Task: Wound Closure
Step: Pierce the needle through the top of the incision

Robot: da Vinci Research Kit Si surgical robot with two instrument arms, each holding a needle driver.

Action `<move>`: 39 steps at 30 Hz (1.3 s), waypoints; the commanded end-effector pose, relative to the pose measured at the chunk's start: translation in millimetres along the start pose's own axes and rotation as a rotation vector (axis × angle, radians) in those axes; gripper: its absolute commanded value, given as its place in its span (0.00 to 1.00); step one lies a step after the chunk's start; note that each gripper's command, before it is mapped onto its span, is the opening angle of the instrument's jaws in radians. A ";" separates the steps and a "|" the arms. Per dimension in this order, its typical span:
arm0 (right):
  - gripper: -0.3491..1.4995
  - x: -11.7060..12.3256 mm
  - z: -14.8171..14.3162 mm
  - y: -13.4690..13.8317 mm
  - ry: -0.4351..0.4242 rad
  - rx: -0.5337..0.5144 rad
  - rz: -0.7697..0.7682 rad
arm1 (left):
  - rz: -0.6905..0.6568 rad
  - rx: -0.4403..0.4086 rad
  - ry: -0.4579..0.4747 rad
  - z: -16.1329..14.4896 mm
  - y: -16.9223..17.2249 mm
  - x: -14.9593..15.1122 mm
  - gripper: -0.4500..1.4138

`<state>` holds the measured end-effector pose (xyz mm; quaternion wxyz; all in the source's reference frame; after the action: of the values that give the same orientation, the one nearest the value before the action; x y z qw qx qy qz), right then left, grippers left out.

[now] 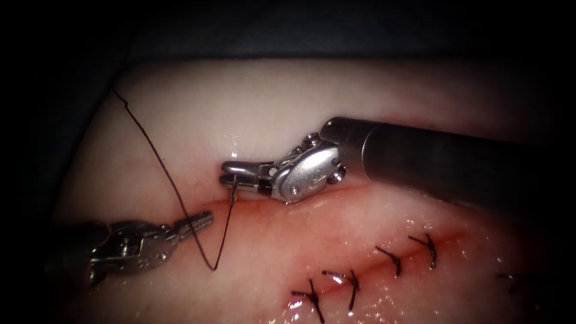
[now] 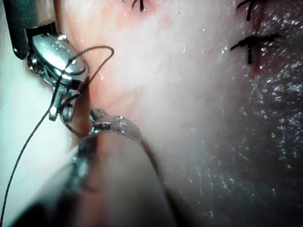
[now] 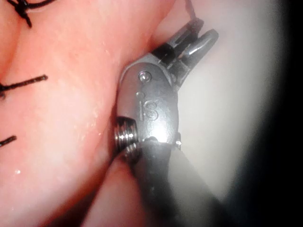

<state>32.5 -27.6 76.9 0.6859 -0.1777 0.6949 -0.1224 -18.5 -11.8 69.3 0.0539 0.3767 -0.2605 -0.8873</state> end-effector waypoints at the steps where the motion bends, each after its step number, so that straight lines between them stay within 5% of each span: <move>1: 0.00 -0.7 1.0 -0.1 -0.003 0.012 0.003 | 0.001 0.002 0.002 0.9 -0.2 0.1 0.00; 17: 0.00 -2.7 0.9 -2.7 -0.037 0.100 0.027 | 0.003 0.003 0.000 0.6 0.0 0.1 0.00; 39: 0.00 -0.1 0.7 -4.4 -0.046 0.170 -0.092 | 0.004 0.003 -0.002 0.3 -0.1 0.0 0.00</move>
<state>32.4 -32.0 78.4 0.7099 -0.1526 0.6551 -0.2088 -18.0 -12.1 69.0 0.0546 0.3747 -0.2614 -0.8879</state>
